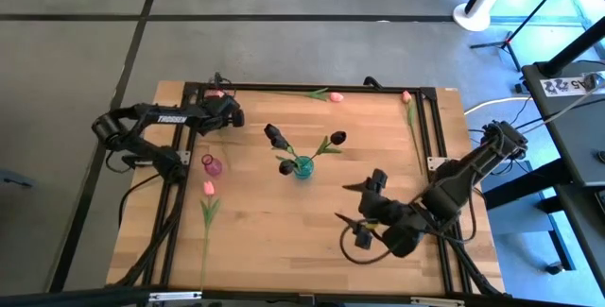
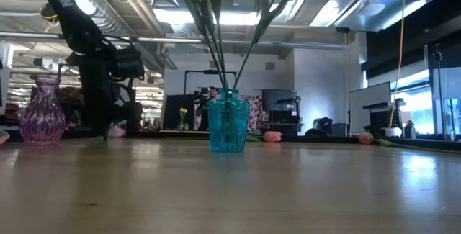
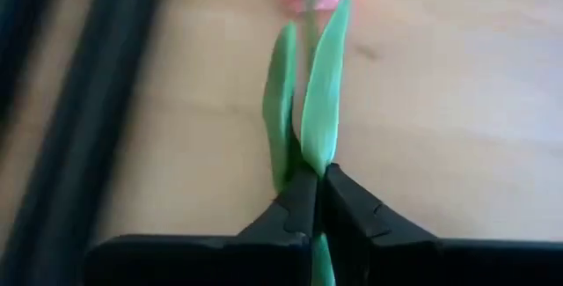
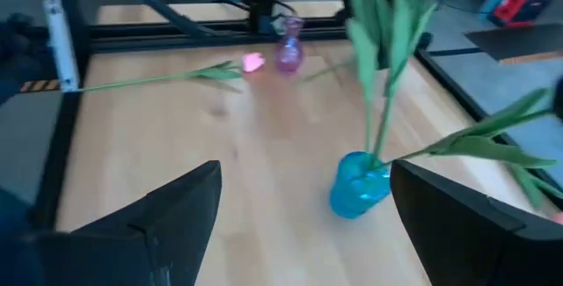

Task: Sort flowers into vase by color
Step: Put the top left pink tulip into the pink vase

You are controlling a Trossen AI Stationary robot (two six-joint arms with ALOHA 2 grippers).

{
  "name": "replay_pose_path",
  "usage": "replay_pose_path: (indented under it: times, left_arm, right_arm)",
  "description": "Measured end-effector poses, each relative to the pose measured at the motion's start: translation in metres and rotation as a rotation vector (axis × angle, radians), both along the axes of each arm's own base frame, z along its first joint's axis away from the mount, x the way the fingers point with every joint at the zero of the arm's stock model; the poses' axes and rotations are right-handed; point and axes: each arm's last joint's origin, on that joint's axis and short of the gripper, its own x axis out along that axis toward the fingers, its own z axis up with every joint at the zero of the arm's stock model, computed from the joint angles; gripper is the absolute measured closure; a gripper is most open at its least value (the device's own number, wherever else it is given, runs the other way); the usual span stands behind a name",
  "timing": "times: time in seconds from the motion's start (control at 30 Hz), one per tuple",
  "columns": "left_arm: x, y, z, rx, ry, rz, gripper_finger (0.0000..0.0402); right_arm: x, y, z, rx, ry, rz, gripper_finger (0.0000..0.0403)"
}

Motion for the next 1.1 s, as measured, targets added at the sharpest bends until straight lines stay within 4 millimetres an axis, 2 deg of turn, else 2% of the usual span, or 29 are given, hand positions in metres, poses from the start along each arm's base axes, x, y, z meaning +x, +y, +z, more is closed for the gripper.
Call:
replay_pose_path:
  times: [0.1,0.27,0.37,0.5,0.63,0.77,0.9,1.1]
  left_arm:
    - [0.013,-0.008,0.015,0.049,-0.138,-0.072,0.039]
    - [0.021,-0.027,0.051,0.185,-0.291,-0.167,0.0394]
    - [0.023,-0.046,0.076,0.287,-0.384,-0.263,0.0395]
    - [0.022,-0.08,0.115,0.443,-0.541,-0.5,0.0396]
    - [0.007,-0.116,0.146,0.619,-0.608,-0.803,0.0396]
    - [-0.015,-0.14,0.162,0.761,-0.611,-1.024,0.0397]
    - [-0.035,-0.151,0.173,0.888,-0.618,-1.125,0.0397]
    - [-0.055,-0.155,0.179,1.011,-0.562,-1.163,0.0397]
  right_arm:
    - [-0.002,0.006,0.001,0.044,-0.005,0.041,0.0072]
    - [-0.003,0.011,0.002,0.101,-0.011,0.065,0.0072]
    - [-0.003,0.011,0.002,0.104,-0.009,0.066,0.0072]
    - [-0.003,0.01,0.002,0.103,-0.011,0.062,0.0072]
    - [-0.003,0.011,0.002,0.104,-0.013,0.061,0.0072]
    - [-0.003,0.01,0.002,0.099,-0.017,0.055,0.0072]
    - [-0.002,0.01,0.002,0.093,-0.022,0.046,0.0072]
    - [-0.002,0.009,0.002,0.084,-0.033,0.028,0.0072]
